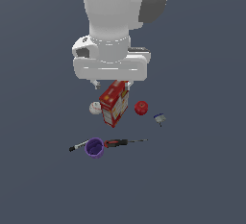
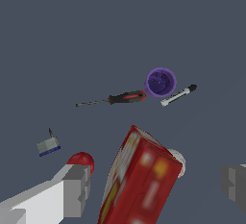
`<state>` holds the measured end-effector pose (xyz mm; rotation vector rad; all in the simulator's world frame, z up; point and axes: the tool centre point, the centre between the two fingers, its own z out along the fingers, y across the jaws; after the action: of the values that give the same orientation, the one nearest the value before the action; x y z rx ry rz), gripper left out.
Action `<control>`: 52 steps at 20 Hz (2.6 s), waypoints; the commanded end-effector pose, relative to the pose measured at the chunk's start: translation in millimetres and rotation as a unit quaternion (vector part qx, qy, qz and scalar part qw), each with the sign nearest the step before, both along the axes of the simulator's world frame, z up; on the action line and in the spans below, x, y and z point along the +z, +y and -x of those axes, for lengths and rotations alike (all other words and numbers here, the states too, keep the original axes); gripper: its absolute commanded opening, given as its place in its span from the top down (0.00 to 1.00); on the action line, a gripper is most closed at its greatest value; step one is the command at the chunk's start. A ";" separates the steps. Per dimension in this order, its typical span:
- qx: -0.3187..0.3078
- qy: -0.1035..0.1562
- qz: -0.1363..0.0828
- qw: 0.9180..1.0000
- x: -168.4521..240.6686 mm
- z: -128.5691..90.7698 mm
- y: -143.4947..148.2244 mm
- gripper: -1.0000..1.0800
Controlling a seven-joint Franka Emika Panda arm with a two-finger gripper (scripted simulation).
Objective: Pick up a designated object from a clutter of objects.
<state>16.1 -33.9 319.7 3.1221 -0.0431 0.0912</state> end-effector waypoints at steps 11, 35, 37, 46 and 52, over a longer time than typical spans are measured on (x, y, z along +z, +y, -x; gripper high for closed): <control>-0.019 -0.001 -0.010 1.000 13.5 5.6 -10.2 0.04; 0.115 0.020 0.007 0.993 -173.4 5.4 160.4 0.04; 0.131 0.022 0.005 0.991 -193.5 13.2 179.8 0.04; 0.175 0.029 -0.002 0.984 -249.1 43.8 233.6 0.04; 0.180 0.031 -0.004 0.983 -255.6 48.7 240.0 0.04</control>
<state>-33.0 206.3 63.7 3.0967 0.5243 -0.0027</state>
